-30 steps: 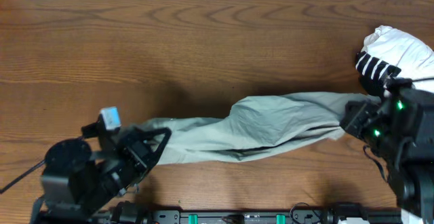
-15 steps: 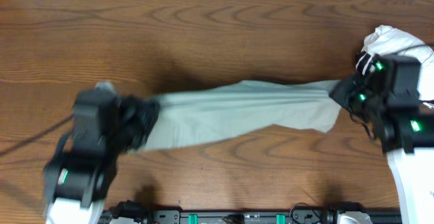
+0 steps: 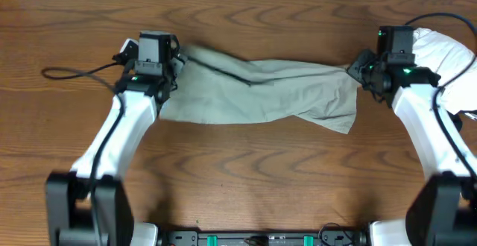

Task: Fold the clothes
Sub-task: 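Lower the stretched trousers onto the table with both grippers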

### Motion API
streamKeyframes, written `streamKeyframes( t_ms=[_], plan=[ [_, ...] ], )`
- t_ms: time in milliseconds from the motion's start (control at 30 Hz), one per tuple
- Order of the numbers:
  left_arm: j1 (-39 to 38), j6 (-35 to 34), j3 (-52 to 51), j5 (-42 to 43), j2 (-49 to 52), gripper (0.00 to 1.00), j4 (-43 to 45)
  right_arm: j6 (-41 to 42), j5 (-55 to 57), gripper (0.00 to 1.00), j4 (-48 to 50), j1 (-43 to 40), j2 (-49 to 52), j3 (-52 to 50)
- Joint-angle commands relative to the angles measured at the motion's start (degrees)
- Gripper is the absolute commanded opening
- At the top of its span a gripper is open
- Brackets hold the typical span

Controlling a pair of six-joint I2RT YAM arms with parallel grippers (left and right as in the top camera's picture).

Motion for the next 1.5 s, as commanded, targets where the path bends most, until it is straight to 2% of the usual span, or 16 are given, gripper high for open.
streamKeyframes(
  t_ms=[0,133,333,467,600,733,833,1067,1200,1467],
  plan=[
    [1.0,8.3,0.5,-4.9,1.9,0.98,0.8,-6.9,3.2,0.93,0.9,-0.3,1.3,0.8],
    [1.8,9.7,0.5,-4.0,-0.2,0.99,-2.5,-8.8,5.8,0.99,0.9,-0.4,-0.1,0.8],
    [1.8,9.7,0.5,4.3,-10.5,1.00,-17.0,-10.1,6.0,0.99,-3.0,-0.4,-7.1,0.8],
    [1.8,15.8,0.5,4.9,-16.7,1.00,-27.8,-10.0,6.0,0.99,-9.8,-0.4,-13.7,0.8],
    [1.8,21.0,0.1,6.5,-17.8,1.00,-33.6,-10.0,4.9,0.99,-19.8,-0.4,-19.5,0.8],
    [1.8,23.4,-2.7,12.3,-16.7,1.00,-32.7,-10.0,3.4,0.99,-31.1,-0.4,-20.4,0.5],
    [1.8,23.4,-5.4,12.8,-15.0,1.00,-31.0,-12.4,-2.1,0.99,-33.5,-0.3,-20.0,-2.3],
    [1.8,26.1,-8.1,12.8,-9.0,0.99,-22.6,-14.5,-7.0,0.99,-23.0,-0.3,-19.9,-12.8],
    [1.8,27.1,-8.1,12.8,-5.1,0.95,-17.1,-15.4,-9.4,0.95,-15.6,-0.2,-19.9,-17.2],
    [1.8,27.8,-8.1,12.8,0.9,0.95,-10.5,-14.9,-9.0,0.99,-10.6,-0.3,-16.8,-21.9]
  ],
)
